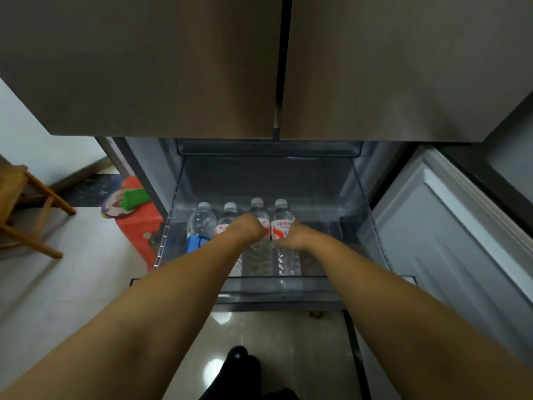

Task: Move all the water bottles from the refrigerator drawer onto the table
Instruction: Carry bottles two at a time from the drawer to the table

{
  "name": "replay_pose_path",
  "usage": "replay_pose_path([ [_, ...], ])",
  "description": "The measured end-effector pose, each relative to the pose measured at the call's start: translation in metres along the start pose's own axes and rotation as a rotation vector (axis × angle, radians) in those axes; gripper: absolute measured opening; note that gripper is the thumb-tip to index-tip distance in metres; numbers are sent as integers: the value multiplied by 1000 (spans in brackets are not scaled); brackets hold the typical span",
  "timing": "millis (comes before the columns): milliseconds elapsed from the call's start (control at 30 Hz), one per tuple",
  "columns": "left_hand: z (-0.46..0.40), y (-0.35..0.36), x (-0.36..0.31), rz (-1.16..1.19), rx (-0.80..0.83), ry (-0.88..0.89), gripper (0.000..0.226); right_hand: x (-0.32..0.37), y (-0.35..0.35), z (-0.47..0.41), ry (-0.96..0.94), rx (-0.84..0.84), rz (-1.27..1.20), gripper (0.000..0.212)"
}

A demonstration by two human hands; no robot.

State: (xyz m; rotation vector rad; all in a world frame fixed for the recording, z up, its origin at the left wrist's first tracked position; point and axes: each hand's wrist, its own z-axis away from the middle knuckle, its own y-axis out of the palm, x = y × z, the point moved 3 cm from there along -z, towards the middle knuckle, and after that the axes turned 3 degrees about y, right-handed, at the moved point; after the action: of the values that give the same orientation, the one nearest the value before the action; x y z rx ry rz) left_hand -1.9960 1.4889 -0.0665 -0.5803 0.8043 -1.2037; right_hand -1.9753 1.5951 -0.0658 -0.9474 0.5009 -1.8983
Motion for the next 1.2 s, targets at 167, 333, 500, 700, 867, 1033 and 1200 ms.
replay_pose_path([
  [167, -21, 0, 0, -146, 29, 0, 66, -13, 10, -22, 271, 49, -205, 97],
  [333, -18, -10, -9, -149, 66, 50, 45, -22, 2, -27, 297, 51, -399, 105],
  [500, -33, 20, -18, 47, 55, -6, 92, -44, -12, -29, 315, -7, -427, 92],
  [700, -29, 41, -5, 158, 11, -186, 110, -56, -15, -31, 350, -41, -305, 109],
  [867, -30, 41, -7, 161, 14, -193, 110, -57, 4, -45, 380, -101, -313, 126],
  [1033, -36, 41, 2, 300, 6, -149, 110, -70, -7, -43, 358, -116, -386, 112],
  [1200, -38, 23, 12, 664, 13, 8, 103, -73, -25, -31, 339, -69, -679, 87],
])
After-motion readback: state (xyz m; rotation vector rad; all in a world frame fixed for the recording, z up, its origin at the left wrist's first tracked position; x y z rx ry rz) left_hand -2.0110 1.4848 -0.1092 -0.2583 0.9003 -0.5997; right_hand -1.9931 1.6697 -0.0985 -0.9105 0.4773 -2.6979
